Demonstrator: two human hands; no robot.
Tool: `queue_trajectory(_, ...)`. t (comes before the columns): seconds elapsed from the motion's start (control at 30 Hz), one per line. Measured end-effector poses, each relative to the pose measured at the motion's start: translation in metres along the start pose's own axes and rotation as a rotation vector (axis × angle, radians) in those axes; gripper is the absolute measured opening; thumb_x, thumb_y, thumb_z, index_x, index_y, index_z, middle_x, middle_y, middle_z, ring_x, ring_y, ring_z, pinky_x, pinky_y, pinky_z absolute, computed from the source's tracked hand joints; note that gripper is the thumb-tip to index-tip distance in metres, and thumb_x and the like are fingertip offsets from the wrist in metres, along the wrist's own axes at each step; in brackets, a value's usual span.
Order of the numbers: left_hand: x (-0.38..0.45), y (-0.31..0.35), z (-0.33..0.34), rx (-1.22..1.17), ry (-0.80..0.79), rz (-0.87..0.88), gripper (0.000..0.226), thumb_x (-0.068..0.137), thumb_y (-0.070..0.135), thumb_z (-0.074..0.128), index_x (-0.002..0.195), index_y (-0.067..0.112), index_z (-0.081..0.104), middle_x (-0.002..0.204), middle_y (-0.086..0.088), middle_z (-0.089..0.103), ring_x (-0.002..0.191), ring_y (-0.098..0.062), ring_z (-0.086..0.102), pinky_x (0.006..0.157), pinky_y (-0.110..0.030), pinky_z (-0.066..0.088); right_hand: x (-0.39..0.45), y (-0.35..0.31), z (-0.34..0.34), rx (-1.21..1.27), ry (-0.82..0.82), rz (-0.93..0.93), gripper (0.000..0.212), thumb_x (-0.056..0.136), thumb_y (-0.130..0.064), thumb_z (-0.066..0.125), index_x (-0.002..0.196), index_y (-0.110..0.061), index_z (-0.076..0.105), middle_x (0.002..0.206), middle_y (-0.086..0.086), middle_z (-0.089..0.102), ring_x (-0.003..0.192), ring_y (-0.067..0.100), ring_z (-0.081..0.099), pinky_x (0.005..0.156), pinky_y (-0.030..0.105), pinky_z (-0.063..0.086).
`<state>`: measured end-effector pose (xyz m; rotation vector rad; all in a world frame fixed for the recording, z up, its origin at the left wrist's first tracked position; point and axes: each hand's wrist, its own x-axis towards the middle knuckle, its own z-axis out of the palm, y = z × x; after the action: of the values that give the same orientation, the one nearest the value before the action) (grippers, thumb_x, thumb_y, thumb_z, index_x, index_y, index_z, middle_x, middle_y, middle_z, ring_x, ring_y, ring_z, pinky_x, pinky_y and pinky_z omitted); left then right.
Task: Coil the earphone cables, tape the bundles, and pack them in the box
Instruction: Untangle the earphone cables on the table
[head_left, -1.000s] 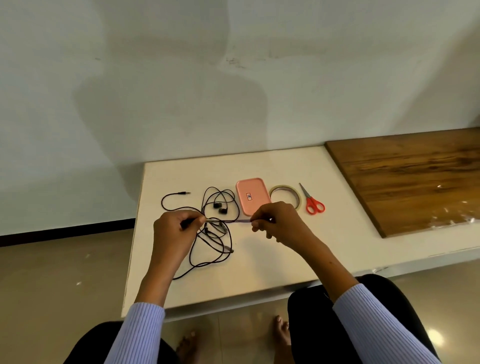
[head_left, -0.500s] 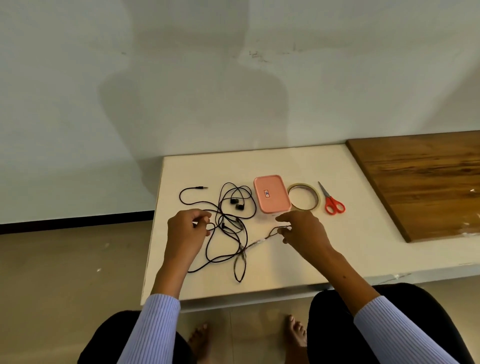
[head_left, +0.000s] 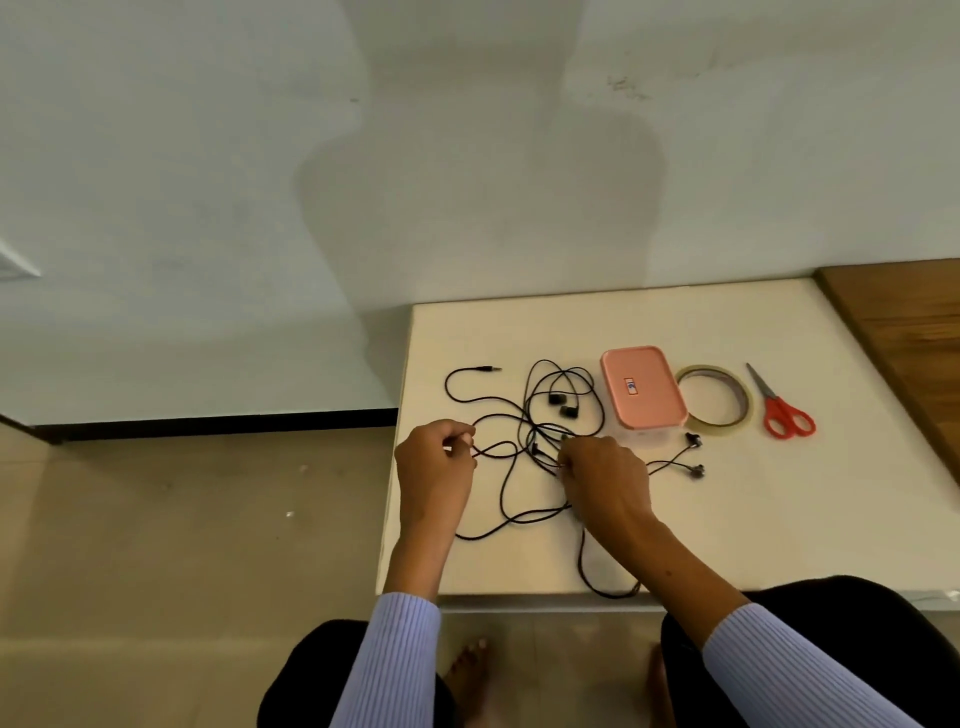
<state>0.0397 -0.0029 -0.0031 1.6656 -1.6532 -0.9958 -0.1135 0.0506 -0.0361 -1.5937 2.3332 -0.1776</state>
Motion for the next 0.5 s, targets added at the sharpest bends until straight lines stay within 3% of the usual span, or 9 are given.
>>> queue_trajectory(0.07, 0.0, -0.003, -0.003, -0.001, -0.013, -0.006, 0.019, 0.092, 0.004, 0.052, 0.094, 0.008, 0.07, 0.089, -0.003, 0.068, 0.068, -0.009, 0.065, 0.055, -0.01, 0.048, 0.002, 0.001, 0.006, -0.007, 0.007, 0.042, 0.013, 0.091, -0.011, 0.051, 0.095, -0.013, 0.062, 0.093, 0.004, 0.066, 0.079, 0.023, 0.065, 0.064, 0.029, 0.048)
queue_trajectory(0.23, 0.001, -0.004, -0.002, -0.009, -0.059, 0.009, 0.017, 0.091, 0.005, 0.054, 0.095, 0.009, 0.071, 0.094, -0.004, 0.07, 0.072, -0.016, 0.068, 0.067, -0.024, 0.053, 0.005, -0.001, 0.011, -0.008, -0.013, 0.042, 0.012, 0.093, -0.011, 0.046, 0.097, -0.011, 0.058, 0.099, 0.004, 0.061, 0.082, 0.023, 0.061, 0.062, 0.029, 0.04)
queue_trajectory(0.33, -0.001, 0.0, 0.002, 0.003, -0.103, 0.045, 0.017, 0.091, 0.006, 0.056, 0.097, 0.009, 0.071, 0.095, -0.003, 0.07, 0.079, -0.018, 0.068, 0.065, -0.019, 0.049, 0.007, 0.001, 0.007, 0.031, -0.008, 0.04, 0.008, 0.094, -0.016, 0.044, 0.093, -0.011, 0.05, 0.094, 0.005, 0.059, 0.074, 0.021, 0.054, 0.061, 0.03, 0.037)
queue_trajectory(0.5, -0.002, 0.003, 0.006, 0.018, -0.127, 0.058, 0.017, 0.091, 0.007, 0.057, 0.1, 0.009, 0.071, 0.096, -0.004, 0.071, 0.084, -0.019, 0.069, 0.071, -0.02, 0.05, 0.008, 0.01, -0.006, 0.163, 0.062, 0.064, 0.012, 0.094, -0.021, 0.048, 0.093, -0.011, 0.053, 0.08, 0.004, 0.062, 0.069, 0.022, 0.061, 0.065, 0.037, 0.053)
